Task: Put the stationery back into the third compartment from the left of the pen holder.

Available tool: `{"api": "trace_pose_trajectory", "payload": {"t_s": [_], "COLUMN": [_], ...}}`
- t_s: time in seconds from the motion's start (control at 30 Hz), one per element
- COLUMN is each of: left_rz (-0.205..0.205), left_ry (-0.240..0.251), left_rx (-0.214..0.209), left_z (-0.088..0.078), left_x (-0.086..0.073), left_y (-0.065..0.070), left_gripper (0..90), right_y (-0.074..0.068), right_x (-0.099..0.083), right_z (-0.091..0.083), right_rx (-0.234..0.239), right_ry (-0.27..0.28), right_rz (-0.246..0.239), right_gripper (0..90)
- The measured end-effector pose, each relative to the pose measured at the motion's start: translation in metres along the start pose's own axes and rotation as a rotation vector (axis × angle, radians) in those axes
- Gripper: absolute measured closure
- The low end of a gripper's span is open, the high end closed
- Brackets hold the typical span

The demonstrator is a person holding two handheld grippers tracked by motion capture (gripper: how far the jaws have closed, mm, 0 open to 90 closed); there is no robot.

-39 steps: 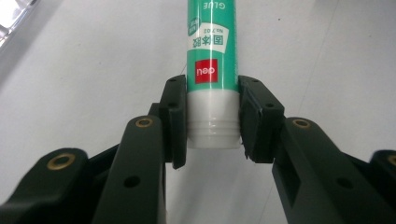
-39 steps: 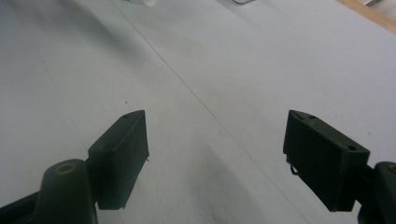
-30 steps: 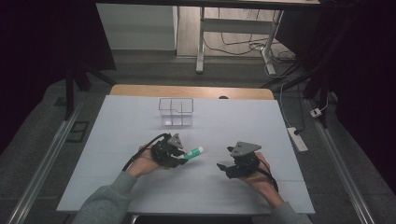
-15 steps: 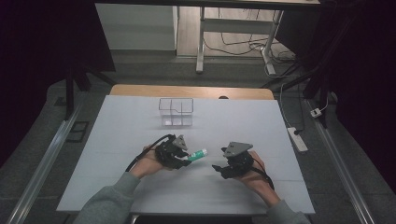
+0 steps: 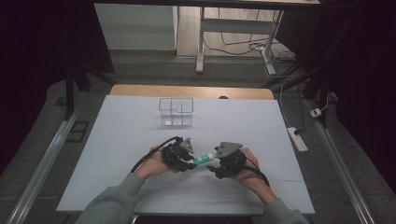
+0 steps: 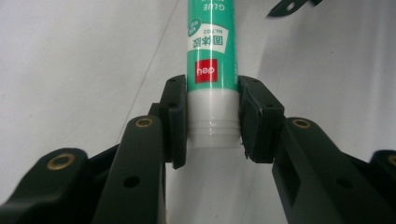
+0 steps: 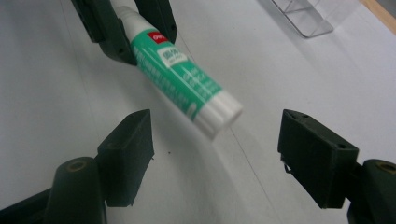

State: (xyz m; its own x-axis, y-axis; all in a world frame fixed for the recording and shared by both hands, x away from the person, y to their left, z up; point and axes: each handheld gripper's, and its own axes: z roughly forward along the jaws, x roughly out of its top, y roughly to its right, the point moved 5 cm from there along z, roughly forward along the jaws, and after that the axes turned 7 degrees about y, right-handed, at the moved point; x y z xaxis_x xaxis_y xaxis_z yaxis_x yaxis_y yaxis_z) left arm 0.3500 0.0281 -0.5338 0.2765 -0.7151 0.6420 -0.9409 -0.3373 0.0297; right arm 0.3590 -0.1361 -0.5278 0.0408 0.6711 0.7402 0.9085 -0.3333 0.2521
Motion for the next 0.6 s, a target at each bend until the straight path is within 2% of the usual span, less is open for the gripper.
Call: {"api": "trace_pose_trajectory", "payload": {"t_s": [0.17,0.27,0.3,0.33,0.37,0.4,0.43,0.6], "left_rz": [0.020,0.034,0.045,0.052,0.053,0.067,0.074,0.093], "left_ry": [-0.006,-0.003,0.000,0.003,0.009,0.000,-0.008,-0.002], "left_rx": [-0.014,-0.033,-0.043,-0.056,-0.070,-0.074,-0.075,-0.072], "left_z": [0.004,0.004,0.004,0.003,0.003,0.003,0.003,0.002], "left_x": [0.004,0.006,0.007,0.007,0.008,0.007,0.007,0.006], "left_y": [0.005,0.008,0.010,0.011,0.012,0.013,0.013,0.014], "left_gripper": [64.6,64.6,64.6,64.6,64.5,64.5,64.5,64.0], "right_y": [-0.005,-0.011,-0.011,-0.012,-0.016,-0.018,-0.018,-0.021], "right_x": [0.002,0.003,0.003,0.002,0.001,0.000,0.000,-0.001], "right_z": [0.004,0.008,0.008,0.009,0.011,0.012,0.011,0.012], "right_rx": [0.037,0.061,0.061,0.070,0.089,0.101,0.117,0.126], "right_ry": [-0.040,-0.087,-0.087,-0.107,-0.117,-0.125,-0.141,-0.144], "right_rz": [-0.046,-0.118,-0.118,-0.147,-0.184,-0.193,-0.225,-0.231], "right_gripper": [30.9,38.7,38.7,42.3,50.2,52.0,53.2,56.2]}}
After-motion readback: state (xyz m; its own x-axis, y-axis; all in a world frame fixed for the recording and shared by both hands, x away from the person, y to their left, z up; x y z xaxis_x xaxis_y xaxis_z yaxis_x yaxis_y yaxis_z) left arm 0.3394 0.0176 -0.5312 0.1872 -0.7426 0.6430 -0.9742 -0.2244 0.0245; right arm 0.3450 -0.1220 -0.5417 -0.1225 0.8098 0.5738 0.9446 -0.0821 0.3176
